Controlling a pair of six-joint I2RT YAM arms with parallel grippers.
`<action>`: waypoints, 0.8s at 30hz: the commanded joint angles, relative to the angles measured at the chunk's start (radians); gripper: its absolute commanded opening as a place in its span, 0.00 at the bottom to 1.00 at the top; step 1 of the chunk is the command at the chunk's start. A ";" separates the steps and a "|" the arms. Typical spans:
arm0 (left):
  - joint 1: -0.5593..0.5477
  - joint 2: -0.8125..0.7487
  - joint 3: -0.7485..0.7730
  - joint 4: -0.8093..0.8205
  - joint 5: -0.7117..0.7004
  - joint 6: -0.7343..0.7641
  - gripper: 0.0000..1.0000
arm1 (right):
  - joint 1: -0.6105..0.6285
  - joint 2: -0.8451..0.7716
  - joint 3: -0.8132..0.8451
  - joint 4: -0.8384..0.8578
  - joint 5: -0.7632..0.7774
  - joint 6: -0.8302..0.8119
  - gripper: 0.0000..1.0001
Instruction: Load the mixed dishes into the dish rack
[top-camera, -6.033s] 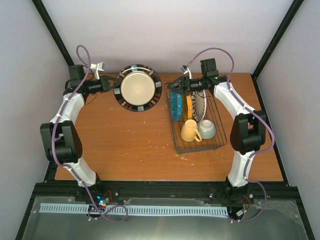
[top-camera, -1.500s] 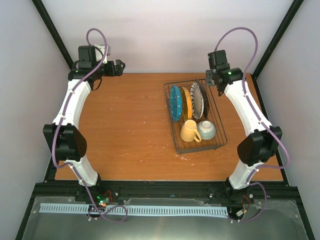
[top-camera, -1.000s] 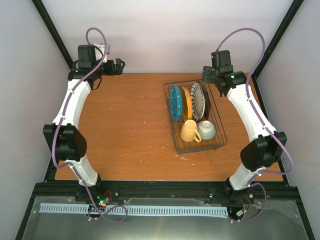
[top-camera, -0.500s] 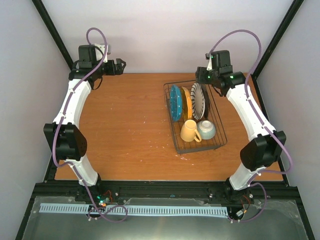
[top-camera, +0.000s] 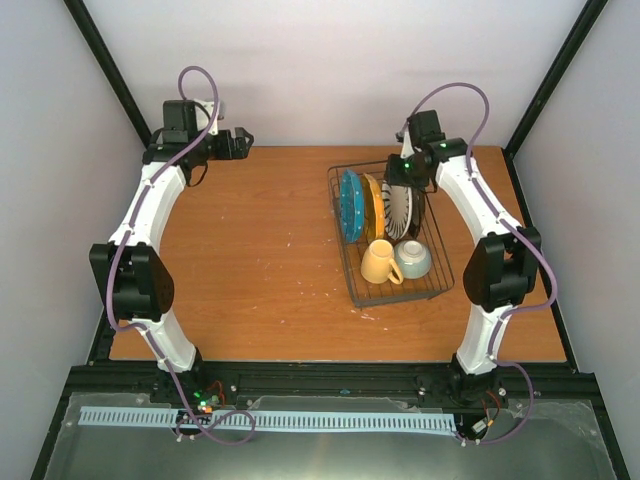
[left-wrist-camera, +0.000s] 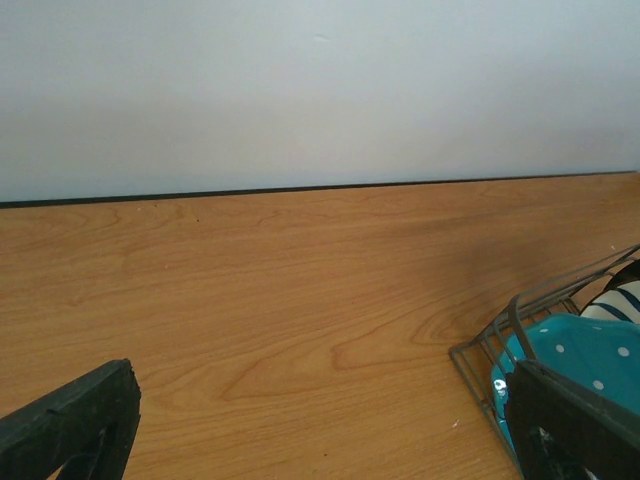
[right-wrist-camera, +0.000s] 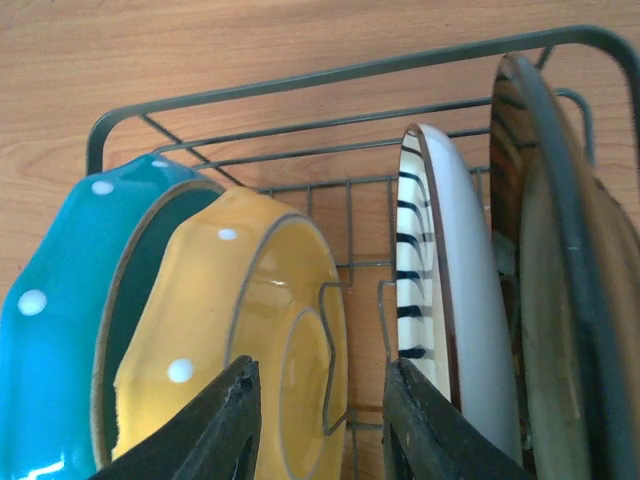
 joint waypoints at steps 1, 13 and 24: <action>0.003 -0.030 0.002 0.017 -0.013 -0.004 1.00 | -0.052 -0.014 0.004 -0.017 0.012 0.028 0.35; 0.003 -0.002 0.023 0.025 0.012 -0.015 1.00 | -0.116 -0.094 -0.085 0.055 0.052 0.035 0.38; 0.003 0.022 0.053 0.013 0.026 -0.017 1.00 | -0.144 -0.140 -0.142 0.164 -0.077 0.033 0.45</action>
